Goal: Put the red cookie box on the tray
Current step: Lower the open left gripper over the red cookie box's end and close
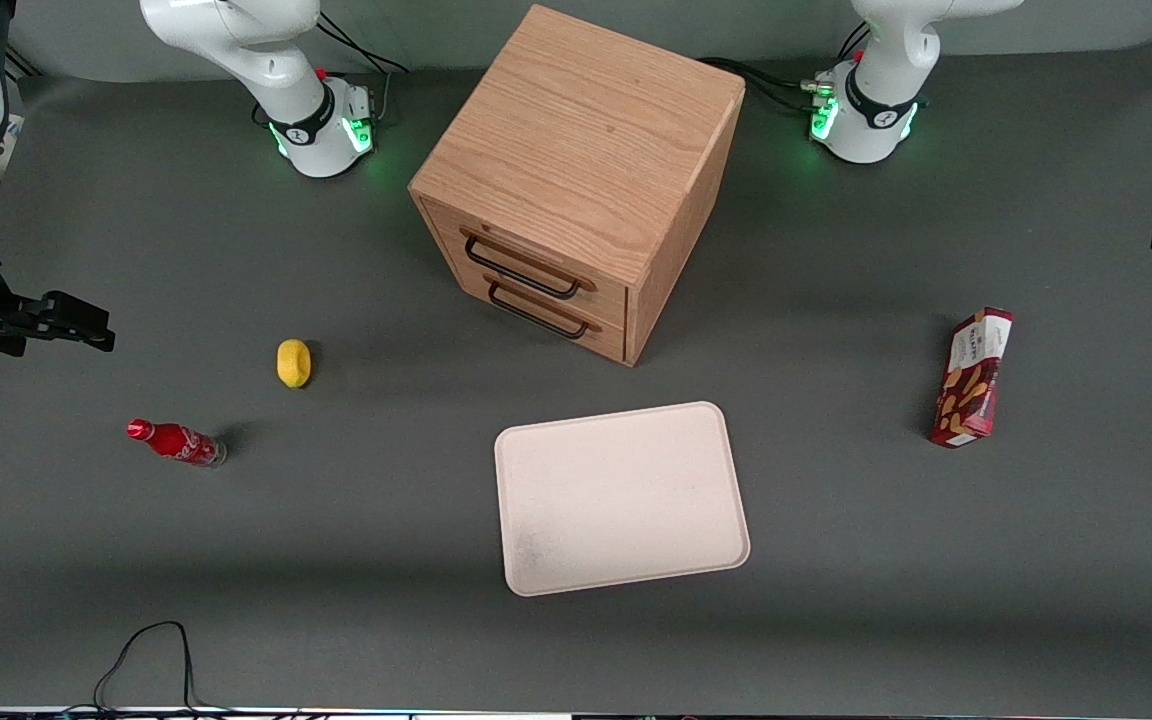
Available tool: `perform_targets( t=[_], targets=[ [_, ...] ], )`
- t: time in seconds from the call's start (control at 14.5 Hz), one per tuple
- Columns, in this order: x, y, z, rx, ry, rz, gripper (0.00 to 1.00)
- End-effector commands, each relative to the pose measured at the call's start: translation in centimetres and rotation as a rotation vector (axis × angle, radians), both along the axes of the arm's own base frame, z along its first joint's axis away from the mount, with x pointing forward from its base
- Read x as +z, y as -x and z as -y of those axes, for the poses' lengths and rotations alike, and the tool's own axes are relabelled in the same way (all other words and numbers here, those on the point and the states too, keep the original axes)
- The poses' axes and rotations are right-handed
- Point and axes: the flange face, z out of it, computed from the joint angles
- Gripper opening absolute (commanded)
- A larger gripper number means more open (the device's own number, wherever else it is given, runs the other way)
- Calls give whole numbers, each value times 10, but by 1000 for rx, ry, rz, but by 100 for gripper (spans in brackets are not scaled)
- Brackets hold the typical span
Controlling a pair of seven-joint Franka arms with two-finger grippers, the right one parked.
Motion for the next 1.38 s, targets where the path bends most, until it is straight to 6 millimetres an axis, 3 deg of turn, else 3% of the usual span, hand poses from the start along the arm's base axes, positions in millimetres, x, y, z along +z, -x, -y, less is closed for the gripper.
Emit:
perform_targets(
  t=[0.0,0.48,0.76,1.03,1.31],
  targets=[
    [-41,6,8,14,-3,24,100],
    [-200,6,28,-58,-5,101,99],
    [-269,2,37,-107,-12,124,99],
    [-321,1,36,-137,-16,136,99],
    [-337,3,36,-139,-16,132,99]
  ],
)
